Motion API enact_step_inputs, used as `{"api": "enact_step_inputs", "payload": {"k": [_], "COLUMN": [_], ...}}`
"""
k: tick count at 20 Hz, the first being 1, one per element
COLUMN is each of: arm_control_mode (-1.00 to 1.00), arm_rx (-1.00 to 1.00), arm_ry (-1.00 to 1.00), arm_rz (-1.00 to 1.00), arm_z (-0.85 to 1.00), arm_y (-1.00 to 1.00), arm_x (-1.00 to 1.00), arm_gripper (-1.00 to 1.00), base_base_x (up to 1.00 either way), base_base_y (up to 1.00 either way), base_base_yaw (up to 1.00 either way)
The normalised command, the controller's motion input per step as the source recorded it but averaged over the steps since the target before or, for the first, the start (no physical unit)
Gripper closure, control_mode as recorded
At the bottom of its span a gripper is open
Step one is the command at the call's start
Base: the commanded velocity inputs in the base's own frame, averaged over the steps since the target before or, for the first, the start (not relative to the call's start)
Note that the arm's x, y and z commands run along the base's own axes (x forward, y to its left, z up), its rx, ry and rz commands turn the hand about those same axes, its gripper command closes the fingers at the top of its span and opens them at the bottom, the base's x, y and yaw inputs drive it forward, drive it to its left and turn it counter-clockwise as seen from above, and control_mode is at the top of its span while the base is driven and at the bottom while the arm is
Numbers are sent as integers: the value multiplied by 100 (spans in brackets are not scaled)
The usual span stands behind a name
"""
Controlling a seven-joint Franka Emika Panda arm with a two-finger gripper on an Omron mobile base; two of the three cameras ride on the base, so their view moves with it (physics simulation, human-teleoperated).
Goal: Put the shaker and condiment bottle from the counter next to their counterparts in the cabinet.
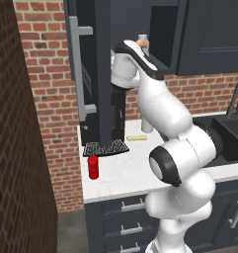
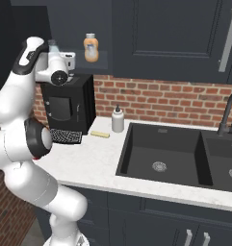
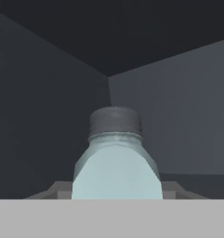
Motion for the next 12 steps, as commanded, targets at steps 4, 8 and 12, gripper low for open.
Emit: {"api": "enact_step_inputs", "payload": {"k": [4,8,12], "arm_control_mode": [-100,-100,-100], "arm_rx": [0,0,0], "arm_ry": [0,0,0], "arm_rz": [0,0,0], "arm_z": [0,-2,-5], "arm_y": [0,2,2], "arm_x": [17,16,12], "arm_gripper": [100,100,100], "base_base_x": [0,0,0], "base_base_y": [0,0,0], "base_base_yaw": [0,0,0]}}
